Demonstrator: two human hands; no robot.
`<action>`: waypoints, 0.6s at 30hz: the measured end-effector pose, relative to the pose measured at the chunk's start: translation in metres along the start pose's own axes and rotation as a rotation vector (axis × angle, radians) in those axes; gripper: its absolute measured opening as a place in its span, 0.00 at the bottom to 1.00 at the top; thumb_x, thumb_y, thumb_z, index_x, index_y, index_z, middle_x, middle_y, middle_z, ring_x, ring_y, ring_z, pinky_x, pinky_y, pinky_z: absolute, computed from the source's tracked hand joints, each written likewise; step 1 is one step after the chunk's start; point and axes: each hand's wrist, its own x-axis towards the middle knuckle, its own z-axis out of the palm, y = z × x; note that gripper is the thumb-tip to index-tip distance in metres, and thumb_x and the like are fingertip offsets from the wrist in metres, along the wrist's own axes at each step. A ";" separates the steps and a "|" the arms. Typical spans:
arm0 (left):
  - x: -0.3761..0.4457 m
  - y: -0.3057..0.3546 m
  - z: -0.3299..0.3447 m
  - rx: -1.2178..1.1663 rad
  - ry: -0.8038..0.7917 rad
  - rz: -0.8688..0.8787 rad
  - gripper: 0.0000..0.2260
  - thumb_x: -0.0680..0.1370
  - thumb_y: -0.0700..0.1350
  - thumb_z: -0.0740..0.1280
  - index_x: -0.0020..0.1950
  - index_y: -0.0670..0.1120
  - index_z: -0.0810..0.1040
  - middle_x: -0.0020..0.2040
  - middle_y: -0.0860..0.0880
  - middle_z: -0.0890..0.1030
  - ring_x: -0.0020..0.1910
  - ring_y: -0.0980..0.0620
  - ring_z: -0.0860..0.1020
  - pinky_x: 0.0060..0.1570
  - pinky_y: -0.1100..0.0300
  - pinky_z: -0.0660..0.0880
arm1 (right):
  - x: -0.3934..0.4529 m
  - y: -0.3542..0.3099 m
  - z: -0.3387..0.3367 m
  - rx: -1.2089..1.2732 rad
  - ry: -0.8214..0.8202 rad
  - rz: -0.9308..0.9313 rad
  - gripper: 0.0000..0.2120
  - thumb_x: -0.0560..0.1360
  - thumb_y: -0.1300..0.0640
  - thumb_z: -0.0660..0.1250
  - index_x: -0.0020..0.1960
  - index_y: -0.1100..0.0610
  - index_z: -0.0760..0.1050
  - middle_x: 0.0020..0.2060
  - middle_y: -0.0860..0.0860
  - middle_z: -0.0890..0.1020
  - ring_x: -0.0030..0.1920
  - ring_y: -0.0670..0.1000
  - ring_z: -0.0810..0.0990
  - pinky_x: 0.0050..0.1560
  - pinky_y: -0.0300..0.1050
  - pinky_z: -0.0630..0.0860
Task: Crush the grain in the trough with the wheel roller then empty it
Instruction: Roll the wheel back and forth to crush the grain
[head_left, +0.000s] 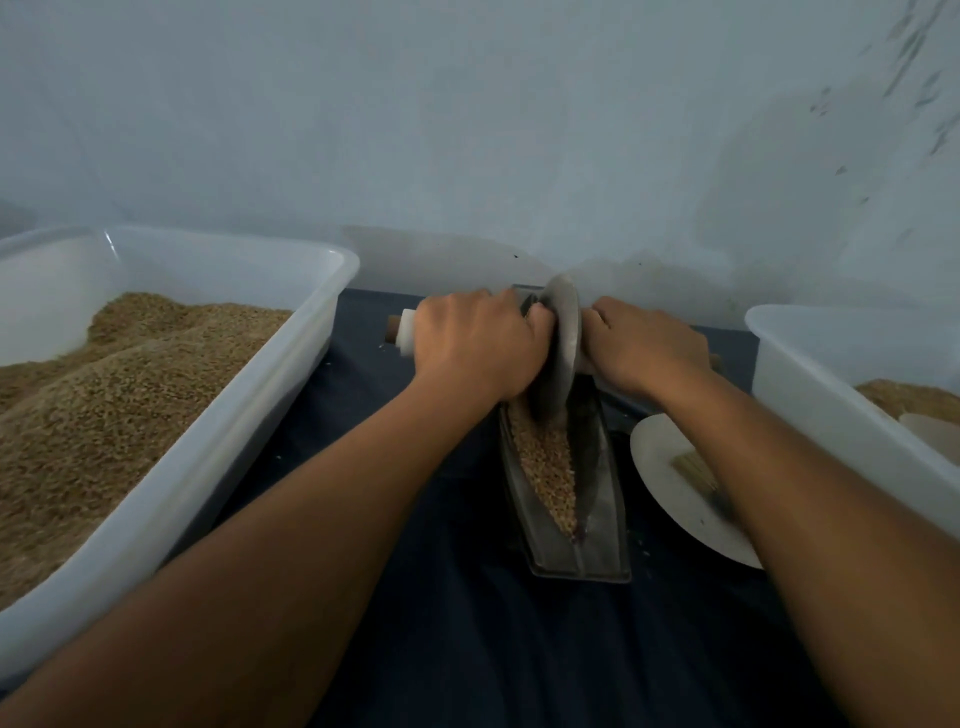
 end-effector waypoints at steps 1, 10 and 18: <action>0.004 0.000 0.001 -0.002 -0.004 -0.006 0.21 0.79 0.60 0.45 0.43 0.50 0.71 0.34 0.50 0.69 0.31 0.49 0.68 0.36 0.53 0.64 | 0.004 0.000 -0.001 0.002 -0.024 0.001 0.22 0.78 0.38 0.43 0.40 0.49 0.67 0.36 0.49 0.74 0.35 0.50 0.70 0.32 0.46 0.59; 0.027 -0.001 0.012 -0.014 0.011 -0.043 0.20 0.78 0.60 0.46 0.42 0.51 0.72 0.34 0.51 0.68 0.34 0.48 0.69 0.37 0.53 0.62 | 0.034 0.005 0.001 0.010 -0.120 -0.038 0.24 0.79 0.41 0.43 0.47 0.51 0.74 0.48 0.54 0.79 0.40 0.54 0.72 0.40 0.50 0.66; 0.027 0.005 0.012 0.000 0.017 -0.051 0.20 0.79 0.59 0.46 0.39 0.51 0.71 0.32 0.51 0.68 0.29 0.51 0.64 0.36 0.53 0.63 | 0.036 0.010 0.005 -0.018 -0.156 -0.073 0.22 0.81 0.43 0.44 0.53 0.50 0.75 0.57 0.55 0.80 0.43 0.55 0.71 0.42 0.49 0.65</action>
